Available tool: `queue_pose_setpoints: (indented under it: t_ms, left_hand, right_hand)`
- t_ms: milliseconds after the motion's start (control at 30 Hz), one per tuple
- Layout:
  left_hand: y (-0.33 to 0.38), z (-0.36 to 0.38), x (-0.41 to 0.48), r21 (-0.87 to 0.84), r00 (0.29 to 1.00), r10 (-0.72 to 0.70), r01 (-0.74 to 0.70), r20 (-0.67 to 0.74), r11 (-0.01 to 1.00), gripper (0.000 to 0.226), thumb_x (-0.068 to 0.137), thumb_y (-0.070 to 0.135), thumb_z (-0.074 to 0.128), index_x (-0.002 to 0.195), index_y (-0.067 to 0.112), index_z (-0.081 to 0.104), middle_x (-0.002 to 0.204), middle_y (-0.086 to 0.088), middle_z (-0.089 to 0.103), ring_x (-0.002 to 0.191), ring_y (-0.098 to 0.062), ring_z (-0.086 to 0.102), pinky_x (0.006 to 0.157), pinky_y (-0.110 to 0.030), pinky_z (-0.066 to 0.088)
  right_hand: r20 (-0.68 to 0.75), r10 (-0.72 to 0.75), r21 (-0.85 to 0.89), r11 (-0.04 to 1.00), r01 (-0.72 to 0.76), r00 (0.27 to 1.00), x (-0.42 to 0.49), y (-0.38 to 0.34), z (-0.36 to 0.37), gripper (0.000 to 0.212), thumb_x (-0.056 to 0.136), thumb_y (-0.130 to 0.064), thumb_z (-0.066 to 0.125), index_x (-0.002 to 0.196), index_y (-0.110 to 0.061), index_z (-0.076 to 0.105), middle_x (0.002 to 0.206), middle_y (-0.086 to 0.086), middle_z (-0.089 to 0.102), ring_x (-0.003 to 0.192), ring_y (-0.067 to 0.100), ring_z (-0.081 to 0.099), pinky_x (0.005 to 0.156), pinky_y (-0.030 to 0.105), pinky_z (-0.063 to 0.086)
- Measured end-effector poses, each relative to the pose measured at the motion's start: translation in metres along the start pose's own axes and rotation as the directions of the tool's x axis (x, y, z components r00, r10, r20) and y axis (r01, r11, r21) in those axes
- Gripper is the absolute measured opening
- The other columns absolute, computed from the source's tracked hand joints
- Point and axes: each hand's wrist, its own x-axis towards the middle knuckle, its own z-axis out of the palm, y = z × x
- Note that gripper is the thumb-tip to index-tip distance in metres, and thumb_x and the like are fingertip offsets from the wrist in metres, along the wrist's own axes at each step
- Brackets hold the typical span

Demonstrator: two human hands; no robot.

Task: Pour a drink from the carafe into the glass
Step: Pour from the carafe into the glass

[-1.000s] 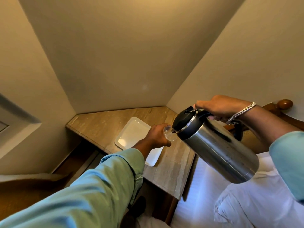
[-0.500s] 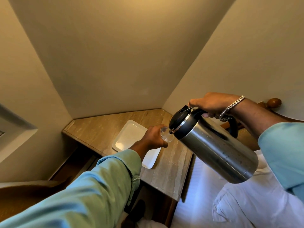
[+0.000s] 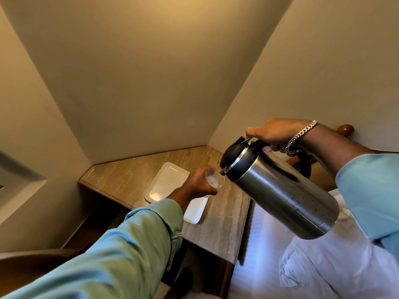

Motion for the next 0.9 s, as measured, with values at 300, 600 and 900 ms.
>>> queue_pose_setpoints:
  t_ms: [300, 600, 900]
  left_hand:
    - [0.006, -0.003, -0.003, 0.037, 1.0, 0.011, -0.012, 0.02, 0.999, 0.075, 0.06, 0.02, 0.085, 0.127, 0.016, 0.052, 0.127, -0.005, 0.06, 0.11, -0.024, 0.057, 0.079, -0.026, 0.05]
    - [0.01, -0.004, -0.006, 0.052, 1.0, 0.026, -0.026, 0.015, 0.998, 0.075, 0.058, 0.021, 0.086, 0.125, 0.015, 0.053, 0.124, -0.007, 0.06, 0.108, -0.025, 0.057, 0.082, -0.031, 0.053]
    - [0.021, -0.007, -0.008, 0.051, 0.999, 0.039, -0.04, 0.01, 0.998, 0.074, 0.058, 0.022, 0.086, 0.124, 0.016, 0.052, 0.119, -0.006, 0.061, 0.102, -0.023, 0.059, 0.075, -0.025, 0.051]
  right_hand:
    - [0.019, -0.057, -0.047, 0.997, 0.058, 0.998, -0.005, 0.008, 0.001, 0.044, 0.092, -0.052, 0.043, 0.094, -0.013, 0.065, 0.042, -0.004, 0.05, 0.031, 0.008, 0.039, 0.038, 0.021, 0.033]
    - [-0.008, -0.046, 0.038, 0.998, 0.046, 0.999, -0.004, 0.015, 0.005, 0.051, 0.089, -0.055, 0.046, 0.063, -0.014, 0.059, 0.031, -0.01, 0.042, 0.025, 0.006, 0.033, 0.037, 0.02, 0.031]
    - [-0.088, -0.102, 0.079, 0.991, 0.109, 0.991, 0.0, 0.038, 0.023, 0.056, 0.084, -0.064, 0.041, 0.06, -0.018, 0.062, 0.031, -0.009, 0.043, 0.029, 0.008, 0.036, 0.046, 0.025, 0.033]
